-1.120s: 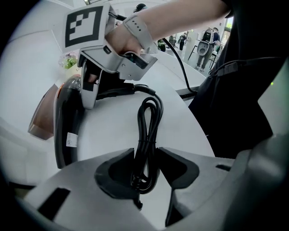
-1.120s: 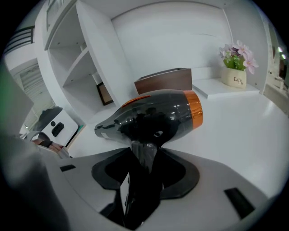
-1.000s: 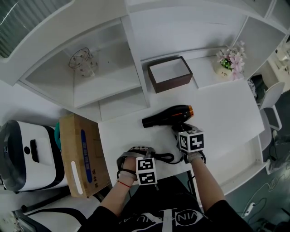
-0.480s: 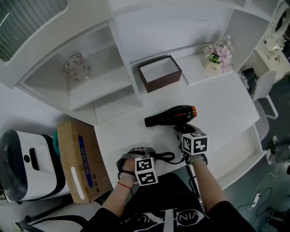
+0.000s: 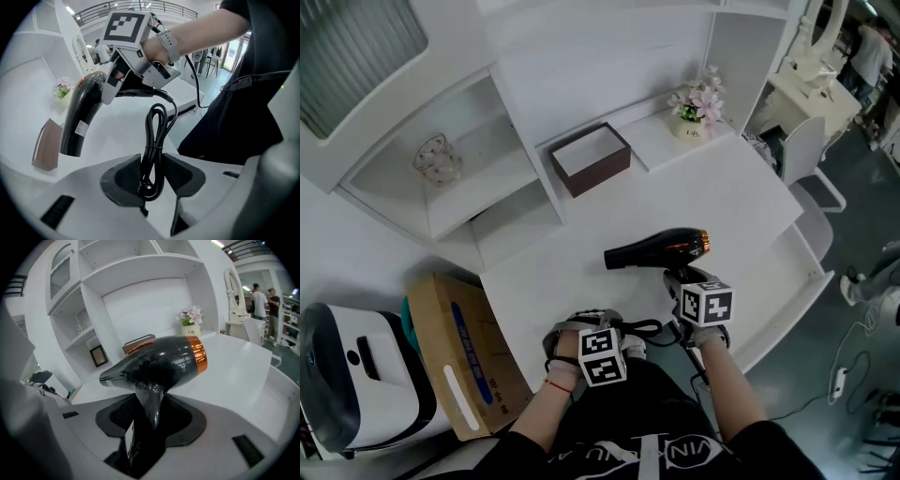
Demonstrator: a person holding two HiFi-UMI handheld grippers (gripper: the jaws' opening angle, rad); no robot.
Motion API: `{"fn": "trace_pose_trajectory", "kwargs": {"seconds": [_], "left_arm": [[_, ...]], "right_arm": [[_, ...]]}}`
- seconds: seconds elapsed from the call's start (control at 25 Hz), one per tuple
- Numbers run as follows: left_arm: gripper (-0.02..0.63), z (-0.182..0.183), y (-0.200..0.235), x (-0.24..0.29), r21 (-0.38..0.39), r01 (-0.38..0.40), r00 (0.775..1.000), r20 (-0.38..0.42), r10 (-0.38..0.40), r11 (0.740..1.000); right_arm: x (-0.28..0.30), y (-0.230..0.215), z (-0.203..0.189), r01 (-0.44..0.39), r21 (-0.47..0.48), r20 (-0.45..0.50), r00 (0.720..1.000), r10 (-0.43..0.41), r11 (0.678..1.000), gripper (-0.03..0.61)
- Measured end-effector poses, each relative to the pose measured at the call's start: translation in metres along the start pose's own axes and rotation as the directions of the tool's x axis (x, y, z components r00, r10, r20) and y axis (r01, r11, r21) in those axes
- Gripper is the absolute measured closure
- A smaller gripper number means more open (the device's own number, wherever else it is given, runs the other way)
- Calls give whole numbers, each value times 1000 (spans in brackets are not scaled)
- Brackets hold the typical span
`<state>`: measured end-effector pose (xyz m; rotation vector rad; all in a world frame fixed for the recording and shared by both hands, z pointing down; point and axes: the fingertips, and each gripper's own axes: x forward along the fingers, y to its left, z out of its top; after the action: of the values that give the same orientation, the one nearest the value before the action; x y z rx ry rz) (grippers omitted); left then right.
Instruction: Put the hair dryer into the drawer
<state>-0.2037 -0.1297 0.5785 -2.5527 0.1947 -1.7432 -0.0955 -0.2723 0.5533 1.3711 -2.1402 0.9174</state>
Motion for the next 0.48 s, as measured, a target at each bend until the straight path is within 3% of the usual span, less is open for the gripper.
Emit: {"fn": "trace_pose_trajectory", "kwargs": {"seconds": [0.48], "left_arm": [[465, 53, -44, 4, 176, 38, 998, 43, -46, 984]], "right_arm": [[-84, -46, -47, 140, 127, 55, 988, -148, 982, 400]]}}
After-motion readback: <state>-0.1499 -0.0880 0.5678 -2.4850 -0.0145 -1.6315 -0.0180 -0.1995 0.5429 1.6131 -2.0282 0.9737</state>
